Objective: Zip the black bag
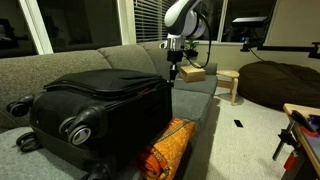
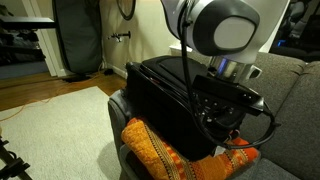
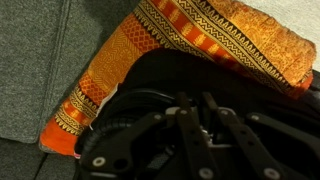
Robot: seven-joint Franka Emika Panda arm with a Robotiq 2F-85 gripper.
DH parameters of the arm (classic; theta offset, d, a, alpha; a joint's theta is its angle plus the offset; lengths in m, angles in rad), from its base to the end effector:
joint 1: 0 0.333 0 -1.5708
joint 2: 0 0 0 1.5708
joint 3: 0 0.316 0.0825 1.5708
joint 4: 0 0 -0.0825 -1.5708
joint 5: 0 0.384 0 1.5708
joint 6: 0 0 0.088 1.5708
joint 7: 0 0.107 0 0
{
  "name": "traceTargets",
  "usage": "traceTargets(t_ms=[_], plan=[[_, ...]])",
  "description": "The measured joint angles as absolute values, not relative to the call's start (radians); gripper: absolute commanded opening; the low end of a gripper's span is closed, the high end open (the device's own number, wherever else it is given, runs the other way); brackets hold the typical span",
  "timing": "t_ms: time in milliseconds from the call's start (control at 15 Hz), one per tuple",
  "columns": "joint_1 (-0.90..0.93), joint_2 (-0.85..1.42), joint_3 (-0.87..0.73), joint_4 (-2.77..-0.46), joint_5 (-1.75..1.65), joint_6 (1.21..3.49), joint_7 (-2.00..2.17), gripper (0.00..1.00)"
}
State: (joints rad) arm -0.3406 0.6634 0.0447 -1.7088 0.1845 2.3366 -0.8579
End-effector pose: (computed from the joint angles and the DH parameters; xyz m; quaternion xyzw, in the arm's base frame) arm 0.6413 -0.1953 0.2033 -0.9746 -0.2090 -0.0280 0.0761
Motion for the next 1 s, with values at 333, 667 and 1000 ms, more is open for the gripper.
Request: traceTargets(t_ms=[333,667,1000], plan=[[-0.340,0.660,0.046,-1.715,0.184,2.337,-0.914,0.07],[-0.326,0.625,0.050,-1.761,0.177,2.358,-0.944,0.07],[-0.307,0.570,0.060,-1.840,0.165,2.422,-0.962,0.07]])
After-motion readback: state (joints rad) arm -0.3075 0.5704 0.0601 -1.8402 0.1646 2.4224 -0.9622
